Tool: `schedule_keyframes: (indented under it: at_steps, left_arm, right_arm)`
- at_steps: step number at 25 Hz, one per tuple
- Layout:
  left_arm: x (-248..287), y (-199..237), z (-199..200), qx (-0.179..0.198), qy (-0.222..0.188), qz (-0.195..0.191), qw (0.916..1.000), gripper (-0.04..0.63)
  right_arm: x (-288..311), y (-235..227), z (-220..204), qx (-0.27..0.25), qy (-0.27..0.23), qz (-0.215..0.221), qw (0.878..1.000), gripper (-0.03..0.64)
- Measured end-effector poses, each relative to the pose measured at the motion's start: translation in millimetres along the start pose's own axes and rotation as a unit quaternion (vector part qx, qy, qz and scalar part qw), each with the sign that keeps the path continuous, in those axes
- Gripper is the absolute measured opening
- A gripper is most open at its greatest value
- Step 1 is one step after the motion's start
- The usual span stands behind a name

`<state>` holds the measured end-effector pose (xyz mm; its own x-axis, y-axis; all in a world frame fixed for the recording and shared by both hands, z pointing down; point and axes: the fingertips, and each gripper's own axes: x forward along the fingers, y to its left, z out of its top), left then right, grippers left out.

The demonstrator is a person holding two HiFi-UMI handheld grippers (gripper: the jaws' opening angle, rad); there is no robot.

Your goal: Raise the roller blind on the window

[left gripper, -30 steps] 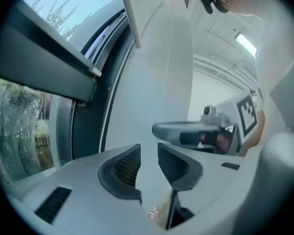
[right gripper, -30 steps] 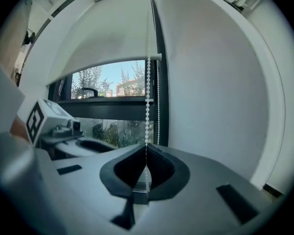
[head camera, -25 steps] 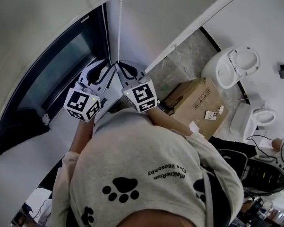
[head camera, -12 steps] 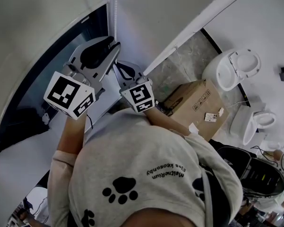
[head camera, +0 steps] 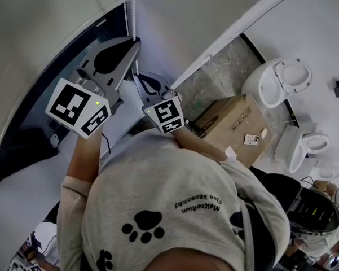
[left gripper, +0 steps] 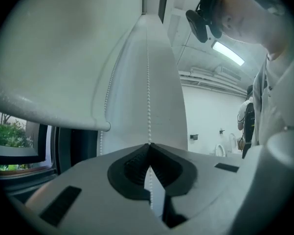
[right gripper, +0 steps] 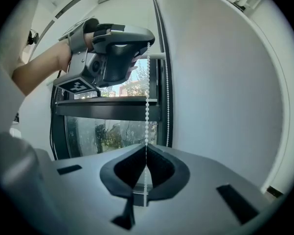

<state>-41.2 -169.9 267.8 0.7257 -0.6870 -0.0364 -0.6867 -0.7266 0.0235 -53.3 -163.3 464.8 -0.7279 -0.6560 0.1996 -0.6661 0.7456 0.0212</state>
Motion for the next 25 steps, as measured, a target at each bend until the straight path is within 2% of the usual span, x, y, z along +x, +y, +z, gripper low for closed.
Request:
schedule_keyframes:
  at_steps: [5, 12, 15, 18, 25]
  left_arm:
    - [0.2, -4.8, -9.6, 0.017, 0.006, 0.006, 0.9998, 0.008]
    - [-1.5, 1.7, -45.6, -0.014, 0.014, 0.019, 0.9996, 0.008]
    - [-2.8, 5.2, -57.5, -0.014, 0.017, 0.029, 0.9993, 0.008]
    - [-2.4, 7.4, -67.4, -0.006, 0.022, 0.039, 0.999, 0.008]
    - [-2.2, 7.6, -82.1, -0.024, 0.022, 0.042, 0.9986, 0.008]
  right_arm:
    - [1.1, 1.0, -9.8, 0.011, 0.017, 0.005, 1.0, 0.011]
    - [7.5, 1.1, -48.0, 0.037, 0.069, 0.019, 0.997, 0.01]
    - [9.9, 4.2, -57.8, 0.039, 0.09, 0.024, 0.995, 0.011]
    - [9.8, 3.8, -69.4, 0.035, 0.106, 0.029, 0.993, 0.011]
    - [8.8, 2.5, -81.0, 0.012, 0.109, 0.026, 0.994, 0.011]
